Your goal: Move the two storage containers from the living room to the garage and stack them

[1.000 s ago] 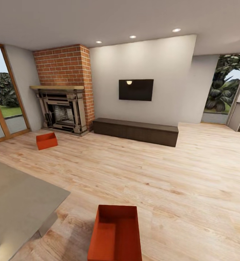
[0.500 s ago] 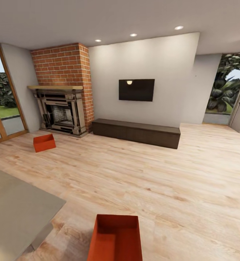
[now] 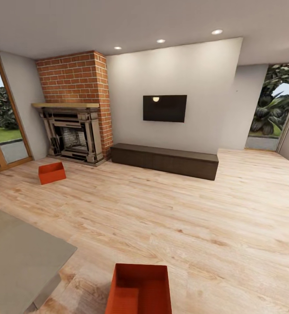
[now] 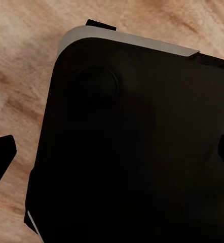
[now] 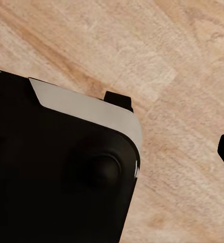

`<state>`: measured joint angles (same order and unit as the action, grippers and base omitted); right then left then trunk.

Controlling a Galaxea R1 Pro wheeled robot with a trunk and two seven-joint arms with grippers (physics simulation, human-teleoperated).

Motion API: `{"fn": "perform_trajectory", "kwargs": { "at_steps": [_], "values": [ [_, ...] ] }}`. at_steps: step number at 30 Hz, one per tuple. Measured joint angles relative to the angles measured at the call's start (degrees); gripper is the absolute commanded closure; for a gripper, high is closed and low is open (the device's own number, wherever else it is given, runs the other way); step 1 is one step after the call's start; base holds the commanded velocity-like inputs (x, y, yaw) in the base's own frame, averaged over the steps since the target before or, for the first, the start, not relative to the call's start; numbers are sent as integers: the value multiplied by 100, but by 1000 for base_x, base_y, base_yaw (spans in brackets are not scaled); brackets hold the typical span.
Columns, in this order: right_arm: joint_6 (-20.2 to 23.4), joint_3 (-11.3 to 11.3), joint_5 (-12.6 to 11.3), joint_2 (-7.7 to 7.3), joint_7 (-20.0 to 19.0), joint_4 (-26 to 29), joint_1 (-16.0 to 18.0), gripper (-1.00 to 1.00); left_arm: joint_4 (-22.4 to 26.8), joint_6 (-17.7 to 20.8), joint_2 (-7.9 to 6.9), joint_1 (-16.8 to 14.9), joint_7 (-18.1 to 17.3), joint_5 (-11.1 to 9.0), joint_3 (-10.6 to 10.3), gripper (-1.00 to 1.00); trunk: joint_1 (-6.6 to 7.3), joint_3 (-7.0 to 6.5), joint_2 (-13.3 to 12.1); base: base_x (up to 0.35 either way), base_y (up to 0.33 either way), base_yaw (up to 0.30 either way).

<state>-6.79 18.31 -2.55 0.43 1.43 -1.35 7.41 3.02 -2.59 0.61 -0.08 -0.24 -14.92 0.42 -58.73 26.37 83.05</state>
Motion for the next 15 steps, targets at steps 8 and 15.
{"fn": "perform_trajectory", "kwargs": {
  "at_steps": [8,15],
  "values": [
    [-2,5,7,-10,0,-1,0,-100,4,-7,8,0,0,-5,13,-100,0,0,0,0,109,0],
    [-24,-5,0,-22,0,-2,0,-100,5,-9,9,0,0,-2,13,-100,0,0,0,0,31,0]
  ]
}}
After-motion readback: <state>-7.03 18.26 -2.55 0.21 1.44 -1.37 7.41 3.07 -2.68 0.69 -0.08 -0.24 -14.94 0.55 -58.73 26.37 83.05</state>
